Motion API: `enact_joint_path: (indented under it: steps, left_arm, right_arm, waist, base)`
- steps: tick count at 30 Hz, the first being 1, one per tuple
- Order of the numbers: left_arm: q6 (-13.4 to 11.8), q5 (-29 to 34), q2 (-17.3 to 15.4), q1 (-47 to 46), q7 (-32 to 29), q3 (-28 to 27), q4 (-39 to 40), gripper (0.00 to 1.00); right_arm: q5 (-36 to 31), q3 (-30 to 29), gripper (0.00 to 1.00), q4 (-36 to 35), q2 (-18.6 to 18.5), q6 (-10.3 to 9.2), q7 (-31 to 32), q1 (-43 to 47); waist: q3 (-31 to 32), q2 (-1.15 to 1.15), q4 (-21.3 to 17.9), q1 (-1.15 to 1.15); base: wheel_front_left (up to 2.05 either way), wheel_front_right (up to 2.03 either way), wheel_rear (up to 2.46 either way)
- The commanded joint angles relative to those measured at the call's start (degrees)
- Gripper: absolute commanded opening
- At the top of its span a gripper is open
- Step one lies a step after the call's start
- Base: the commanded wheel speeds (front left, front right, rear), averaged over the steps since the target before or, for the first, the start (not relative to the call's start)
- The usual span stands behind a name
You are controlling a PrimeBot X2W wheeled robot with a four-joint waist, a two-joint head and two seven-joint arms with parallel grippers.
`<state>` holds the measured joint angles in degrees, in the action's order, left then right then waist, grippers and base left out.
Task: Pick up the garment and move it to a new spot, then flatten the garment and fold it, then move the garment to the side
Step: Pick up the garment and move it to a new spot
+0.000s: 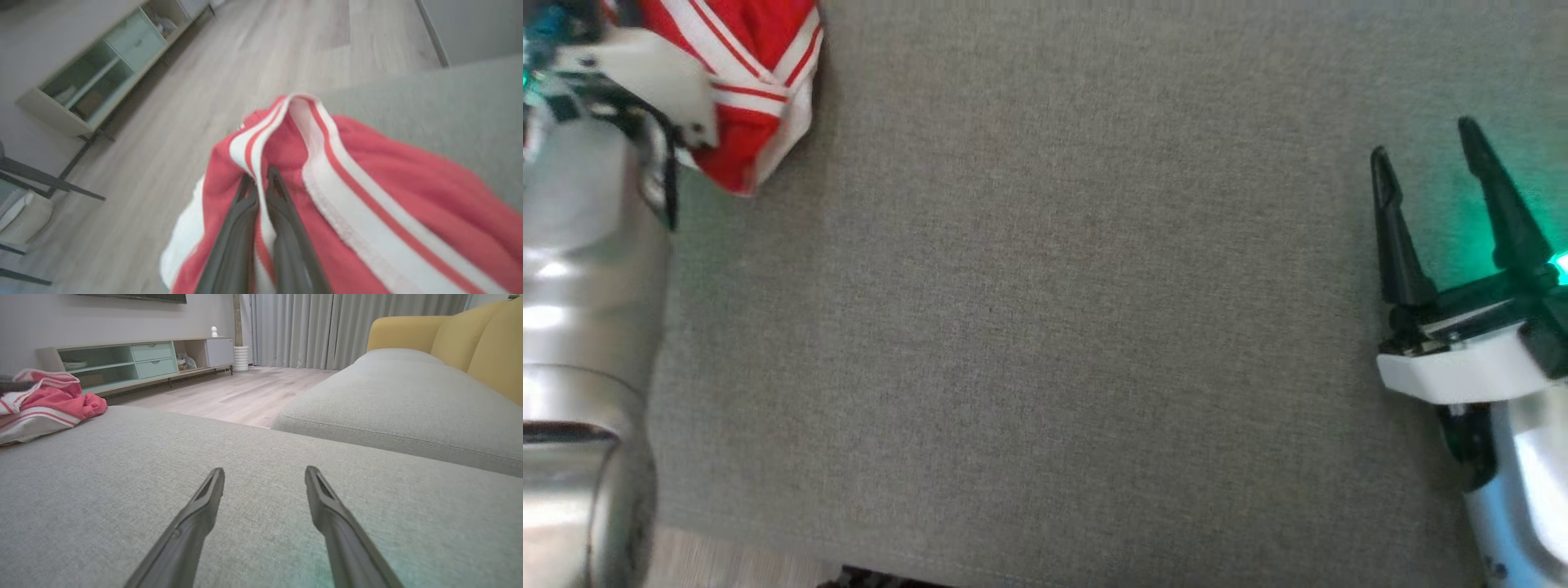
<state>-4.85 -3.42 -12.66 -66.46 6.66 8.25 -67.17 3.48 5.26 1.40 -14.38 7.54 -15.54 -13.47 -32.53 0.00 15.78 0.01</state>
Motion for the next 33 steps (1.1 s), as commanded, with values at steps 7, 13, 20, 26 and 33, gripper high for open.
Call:
enact_joint_path:
  steps: [7, 13, 20, 26, 33]
  left_arm:
    - [2.1, 1.8, -7.0, -7.4, 6.8, 1.6, 7.6, 0.00]
    - [5.4, 2.2, -6.0, -9.2, 7.7, 4.1, 17.6, 0.00]
    - [9.0, 0.2, -2.4, -2.8, 4.6, 7.2, 29.5, 0.00]
    - [9.9, -2.2, -0.1, 7.7, 2.1, 9.5, 38.1, 0.00]
    - [11.2, -2.3, 4.9, 26.9, 3.6, 20.2, 41.8, 0.00]
  right_arm:
    - [1.1, 2.7, 1.00, 2.1, 5.5, -0.05, 0.5, 3.5]
    - [1.4, 3.2, 1.00, 2.7, 9.0, -0.05, 0.5, 4.7]
    - [1.6, 2.8, 1.00, -0.1, 10.8, -0.05, 0.5, 6.8]
    - [1.8, 2.0, 1.00, -3.3, 11.3, -0.05, 0.5, 8.1]
    - [3.4, 1.9, 1.00, -5.2, 11.5, -0.05, 0.5, 8.5]
  waist:
    - [11.6, 0.00, -6.0, -0.01]
    - [18.0, 0.00, -13.0, -0.01]
    - [22.6, 0.00, -21.5, -0.01]
    - [22.8, 0.00, -26.8, -0.01]
    - [20.0, 0.00, -30.9, -0.01]
  base:
    - [0.00, 0.00, 0.00]
    - [0.00, 0.00, 0.00]
    - [0.00, 0.00, 0.00]
    - [0.00, 0.00, 0.00]
    - [0.00, 0.00, 0.00]
